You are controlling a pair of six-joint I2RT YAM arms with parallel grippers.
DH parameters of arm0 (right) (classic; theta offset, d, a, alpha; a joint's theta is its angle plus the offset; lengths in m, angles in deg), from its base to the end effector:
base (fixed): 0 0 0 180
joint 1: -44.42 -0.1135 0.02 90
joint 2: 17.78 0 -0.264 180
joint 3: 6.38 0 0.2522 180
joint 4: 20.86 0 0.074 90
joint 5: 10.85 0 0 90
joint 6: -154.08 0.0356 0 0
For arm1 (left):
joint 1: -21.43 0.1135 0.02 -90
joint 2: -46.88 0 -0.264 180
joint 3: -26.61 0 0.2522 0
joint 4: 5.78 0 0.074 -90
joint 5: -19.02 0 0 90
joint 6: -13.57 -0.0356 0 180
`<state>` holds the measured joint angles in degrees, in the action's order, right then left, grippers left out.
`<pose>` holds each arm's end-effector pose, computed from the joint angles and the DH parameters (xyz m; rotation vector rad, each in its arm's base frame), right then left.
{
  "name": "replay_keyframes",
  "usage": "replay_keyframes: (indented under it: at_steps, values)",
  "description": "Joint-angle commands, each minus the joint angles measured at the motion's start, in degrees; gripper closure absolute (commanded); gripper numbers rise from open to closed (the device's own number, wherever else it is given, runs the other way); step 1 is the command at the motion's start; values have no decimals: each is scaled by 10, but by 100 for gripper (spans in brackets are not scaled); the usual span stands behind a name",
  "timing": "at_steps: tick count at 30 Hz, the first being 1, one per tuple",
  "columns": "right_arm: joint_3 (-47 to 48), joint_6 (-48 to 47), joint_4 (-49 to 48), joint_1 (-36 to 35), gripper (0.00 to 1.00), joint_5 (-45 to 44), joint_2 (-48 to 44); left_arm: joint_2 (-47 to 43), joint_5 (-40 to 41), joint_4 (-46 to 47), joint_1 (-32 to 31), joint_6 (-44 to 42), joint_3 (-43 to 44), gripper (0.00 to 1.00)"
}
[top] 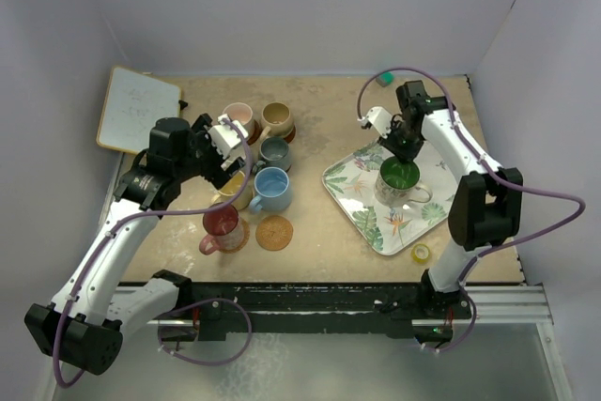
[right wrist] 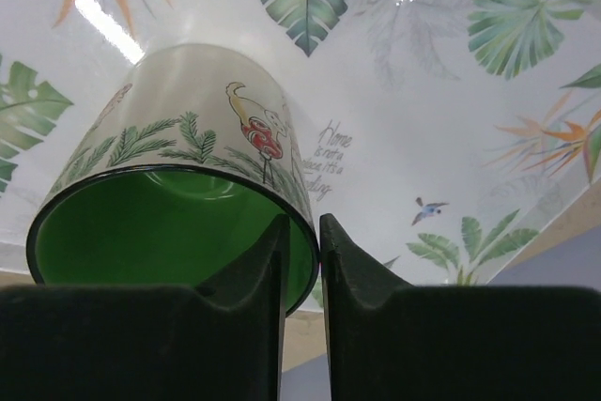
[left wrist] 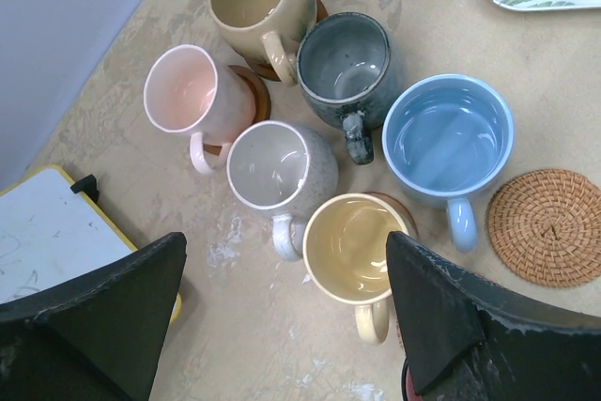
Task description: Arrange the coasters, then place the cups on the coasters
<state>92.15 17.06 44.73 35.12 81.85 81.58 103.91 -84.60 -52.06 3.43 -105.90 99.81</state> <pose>0.3539 0.0597 0.2699 -1.3024 2.4045 -0.1235 0.1995 -0.0736 0.3507 0.9671 1.8444 -0.1273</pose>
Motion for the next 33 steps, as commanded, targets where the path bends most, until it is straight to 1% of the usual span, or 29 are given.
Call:
replay_keyframes:
  at_steps: [1,3,6,11,13,15,20,23,26,30,33]
  values:
    - [-19,71,18,3,82,-1,-22,1,-19,17,4,25,11,16]
    - [-26,110,24,3,86,-1,-26,9,-23,9,3,35,19,16]
    - [-44,162,27,3,89,6,-40,23,-26,4,3,47,33,16]
    - [-82,254,18,2,87,5,-81,33,-39,10,3,63,40,16]
    - [-100,280,8,2,81,19,-97,43,-46,10,3,66,42,16]
    - [-117,300,14,2,77,60,-109,55,-51,10,2,70,49,16]
    - [-153,309,14,2,66,126,-132,99,-65,11,2,96,77,16]
    - [-167,305,33,2,62,181,-142,124,-80,27,1,128,93,16]
    - [-182,304,32,2,59,206,-152,145,-89,62,-5,168,97,16]
    - [-189,313,22,9,56,210,-168,175,-79,102,-37,227,103,16]
    - [-182,319,15,37,49,216,-187,202,-50,122,-91,257,110,16]
